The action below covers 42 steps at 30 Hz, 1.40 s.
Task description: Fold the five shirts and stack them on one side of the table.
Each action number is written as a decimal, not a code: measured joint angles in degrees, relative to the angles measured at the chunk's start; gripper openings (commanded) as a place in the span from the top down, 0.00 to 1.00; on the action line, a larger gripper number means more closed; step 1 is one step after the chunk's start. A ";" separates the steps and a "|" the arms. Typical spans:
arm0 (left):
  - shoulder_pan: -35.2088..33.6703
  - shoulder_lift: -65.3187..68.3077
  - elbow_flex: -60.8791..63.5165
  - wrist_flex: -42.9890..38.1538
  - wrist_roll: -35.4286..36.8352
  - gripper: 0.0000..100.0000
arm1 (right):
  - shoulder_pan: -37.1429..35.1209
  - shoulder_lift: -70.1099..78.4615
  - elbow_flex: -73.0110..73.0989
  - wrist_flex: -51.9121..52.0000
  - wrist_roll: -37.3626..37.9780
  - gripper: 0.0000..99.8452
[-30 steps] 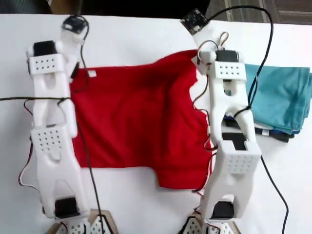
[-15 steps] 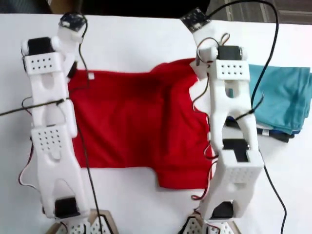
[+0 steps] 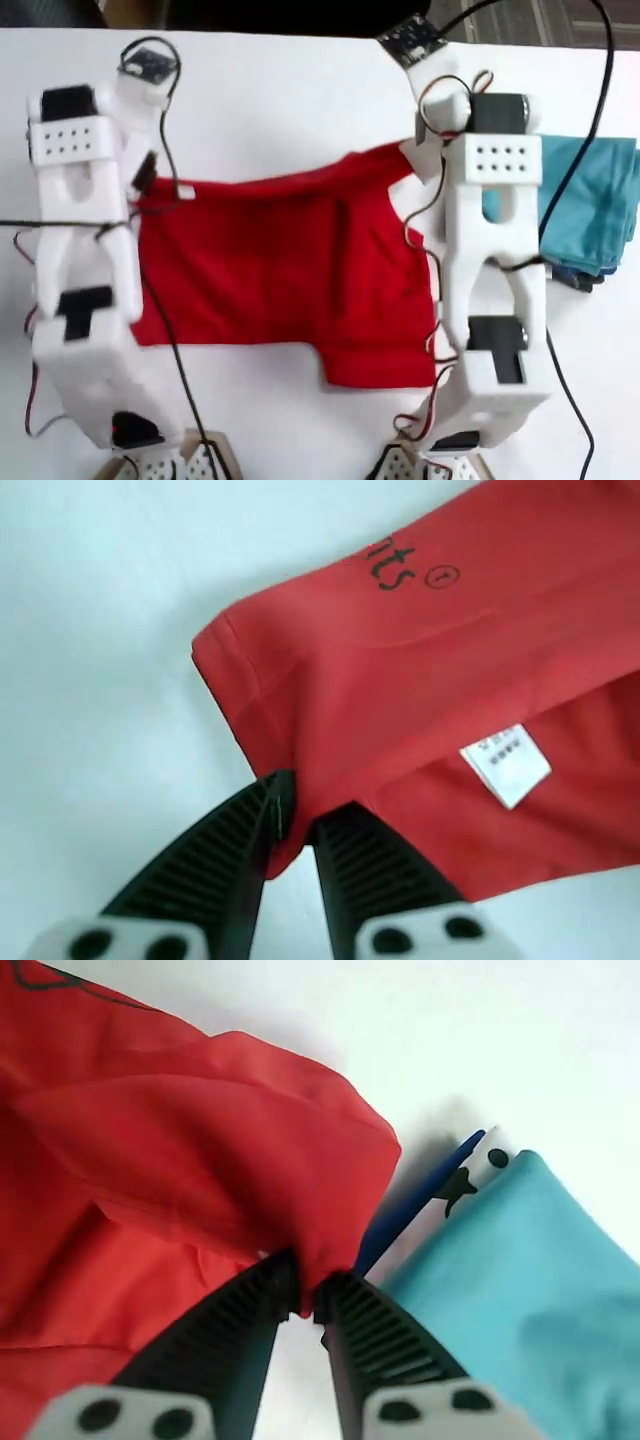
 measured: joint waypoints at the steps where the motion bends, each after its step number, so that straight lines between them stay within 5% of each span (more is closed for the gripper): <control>1: 0.09 -3.16 4.75 -2.29 0.00 0.97 | 0.00 -1.41 1.67 0.00 0.00 0.98; 6: 0.44 -19.69 28.13 -11.78 0.00 0.97 | 0.00 -9.93 13.54 -2.02 0.00 0.98; 13: 0.44 -36.57 47.30 -13.63 0.00 0.97 | 0.00 -27.34 35.78 -6.68 2.20 0.98; 24: 0.44 -46.15 63.65 -14.24 0.00 0.97 | 0.00 -49.85 64.79 -12.57 5.27 0.98; 42: -5.80 -47.74 79.03 -23.03 -4.75 0.97 | 0.00 -56.44 78.77 -12.75 7.21 0.98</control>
